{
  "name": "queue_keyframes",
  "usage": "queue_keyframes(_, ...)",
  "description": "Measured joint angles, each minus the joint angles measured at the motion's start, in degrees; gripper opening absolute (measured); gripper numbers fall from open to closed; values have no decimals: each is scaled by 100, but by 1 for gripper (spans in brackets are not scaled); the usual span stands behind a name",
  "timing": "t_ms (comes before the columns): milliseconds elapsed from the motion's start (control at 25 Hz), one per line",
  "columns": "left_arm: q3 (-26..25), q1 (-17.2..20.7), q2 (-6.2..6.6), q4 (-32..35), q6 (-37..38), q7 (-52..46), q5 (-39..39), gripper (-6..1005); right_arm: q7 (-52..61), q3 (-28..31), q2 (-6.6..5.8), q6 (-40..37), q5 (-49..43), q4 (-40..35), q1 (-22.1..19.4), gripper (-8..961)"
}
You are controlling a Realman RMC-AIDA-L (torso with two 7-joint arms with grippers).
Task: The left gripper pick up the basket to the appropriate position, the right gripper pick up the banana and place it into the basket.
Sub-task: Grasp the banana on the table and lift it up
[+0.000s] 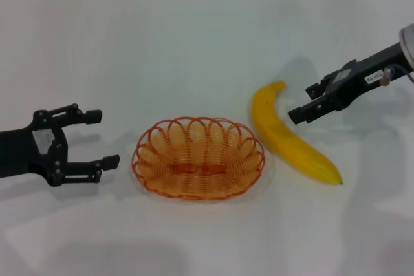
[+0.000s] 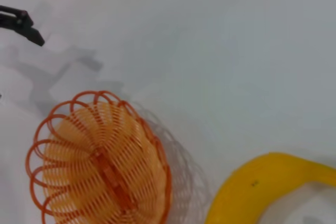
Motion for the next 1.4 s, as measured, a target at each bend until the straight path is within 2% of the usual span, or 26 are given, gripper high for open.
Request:
queue_keyframes(240, 57, 3, 34, -3, 70, -15, 318, 906, 39, -10, 7, 110, 125, 224, 61, 876)
queue_keyframes(640, -10, -54, 27, -3, 24, -60, 549, 906, 44, -67, 7, 964, 261, 946, 76, 875)
queue_keyframes(1040, -2, -51, 37, -3, 24, -62, 561, 906, 231, -507, 9, 1228, 245, 1125, 4, 874)
queue_keyframes(1400, -11, -44, 39, -3, 24, -62, 576, 906, 268, -538, 20, 1219, 243, 1328, 14, 873)
